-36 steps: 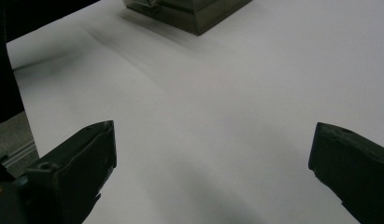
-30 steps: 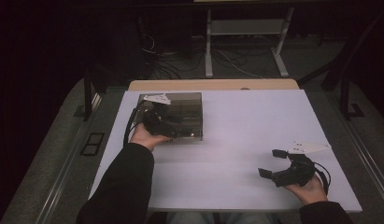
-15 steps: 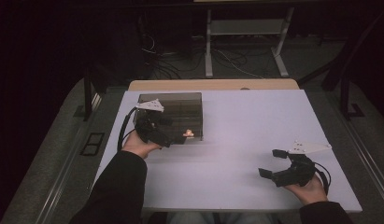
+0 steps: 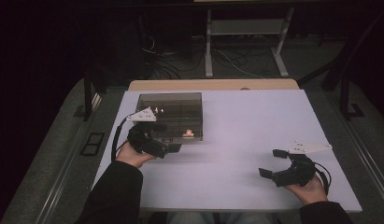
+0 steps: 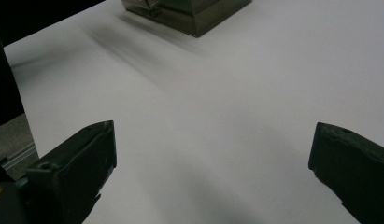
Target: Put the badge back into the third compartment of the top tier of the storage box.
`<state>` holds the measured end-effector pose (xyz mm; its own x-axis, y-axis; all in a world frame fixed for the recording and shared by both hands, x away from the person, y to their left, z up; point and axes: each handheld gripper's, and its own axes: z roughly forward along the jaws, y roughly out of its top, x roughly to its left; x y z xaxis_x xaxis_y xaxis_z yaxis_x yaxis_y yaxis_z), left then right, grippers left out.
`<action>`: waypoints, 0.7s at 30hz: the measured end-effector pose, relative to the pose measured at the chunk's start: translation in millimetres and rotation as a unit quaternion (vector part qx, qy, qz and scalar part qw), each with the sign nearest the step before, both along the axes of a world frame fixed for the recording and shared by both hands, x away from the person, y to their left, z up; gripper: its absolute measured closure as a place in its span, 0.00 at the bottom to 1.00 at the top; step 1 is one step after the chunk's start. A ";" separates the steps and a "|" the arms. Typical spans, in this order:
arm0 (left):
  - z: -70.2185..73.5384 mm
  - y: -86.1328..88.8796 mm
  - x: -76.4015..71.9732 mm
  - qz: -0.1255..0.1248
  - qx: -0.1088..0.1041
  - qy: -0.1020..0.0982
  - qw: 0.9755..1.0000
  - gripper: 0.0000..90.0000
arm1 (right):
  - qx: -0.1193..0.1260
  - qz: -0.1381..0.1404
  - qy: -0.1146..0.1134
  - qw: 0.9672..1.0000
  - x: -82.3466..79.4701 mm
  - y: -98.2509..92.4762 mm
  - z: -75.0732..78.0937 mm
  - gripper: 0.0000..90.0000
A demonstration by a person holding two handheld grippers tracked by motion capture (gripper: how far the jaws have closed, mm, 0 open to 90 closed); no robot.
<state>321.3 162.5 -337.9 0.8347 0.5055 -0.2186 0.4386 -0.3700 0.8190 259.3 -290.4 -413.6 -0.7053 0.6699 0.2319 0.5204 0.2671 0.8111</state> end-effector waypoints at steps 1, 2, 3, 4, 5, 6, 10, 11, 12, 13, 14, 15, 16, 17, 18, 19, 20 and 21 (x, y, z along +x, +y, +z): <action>-1.5 0.6 -1.8 0.001 0.001 -0.001 1.000 0.00 | 0.000 0.000 0.000 1.000 -0.1 -0.1 0.0 0.00; -3.0 1.1 -3.7 0.003 0.000 -0.002 1.000 0.00 | 0.001 -0.001 0.000 1.000 -0.1 -0.1 0.0 0.00; -4.4 1.8 -5.5 0.004 -0.002 -0.004 1.000 0.00 | 0.001 -0.001 0.000 1.000 -0.1 -0.2 0.0 0.00; -5.7 2.9 -7.4 0.005 -0.004 -0.004 1.000 0.00 | 0.000 -0.001 0.000 1.000 -0.1 -0.2 0.0 0.00; -7.6 3.9 -9.6 0.005 -0.007 -0.005 1.000 0.00 | 0.000 -0.001 0.000 1.000 0.0 -0.2 -0.1 0.00; -8.5 4.6 -11.1 0.006 -0.008 -0.005 1.000 0.00 | 0.000 -0.001 0.000 1.000 0.0 0.0 -0.1 0.00; -13.5 8.6 -18.0 0.011 -0.009 -0.006 1.000 0.00 | 0.001 -0.001 0.001 1.000 0.0 0.3 0.0 0.00; -14.5 9.4 -19.6 0.013 -0.011 -0.007 1.000 0.00 | 0.001 -0.001 0.000 1.000 0.0 0.4 0.0 0.00; -15.4 10.4 -21.1 0.014 -0.012 -0.008 1.000 0.00 | 0.000 -0.001 0.000 1.000 0.0 0.3 0.0 0.00; -16.1 11.1 -22.8 0.016 -0.013 -0.009 1.000 0.00 | 0.000 -0.001 0.000 1.000 0.0 0.3 0.0 0.00; -16.9 11.8 -24.3 0.017 -0.013 -0.010 1.000 0.00 | 0.000 -0.001 0.000 1.000 0.0 0.3 0.0 0.00; -17.8 12.5 -25.9 0.018 -0.013 -0.010 1.000 0.00 | 0.000 -0.002 0.000 1.000 -0.1 0.4 0.0 0.00; -19.2 13.1 -27.4 0.019 -0.014 -0.011 1.000 0.00 | 0.000 -0.002 0.001 1.000 -0.1 0.5 0.0 0.00; -20.7 13.7 -28.8 0.020 -0.014 -0.010 1.000 0.00 | 0.000 -0.001 0.001 1.000 -0.1 0.6 -0.1 0.00; -22.5 14.4 -30.0 0.021 -0.015 -0.011 1.000 0.00 | 0.000 -0.001 0.001 1.000 -0.1 0.7 -0.1 0.00; -25.0 15.6 -31.2 0.023 -0.016 -0.011 1.000 0.00 | 0.000 -0.001 0.002 1.000 -0.2 1.0 -0.2 0.00; -27.3 16.3 -32.2 0.026 -0.019 -0.009 0.999 0.00 | -0.001 -0.001 0.002 1.000 -0.1 1.3 -0.3 0.00; -29.0 16.9 -32.7 0.028 -0.019 -0.010 0.999 0.00 | -0.001 0.000 0.002 1.000 0.0 1.4 -0.5 0.00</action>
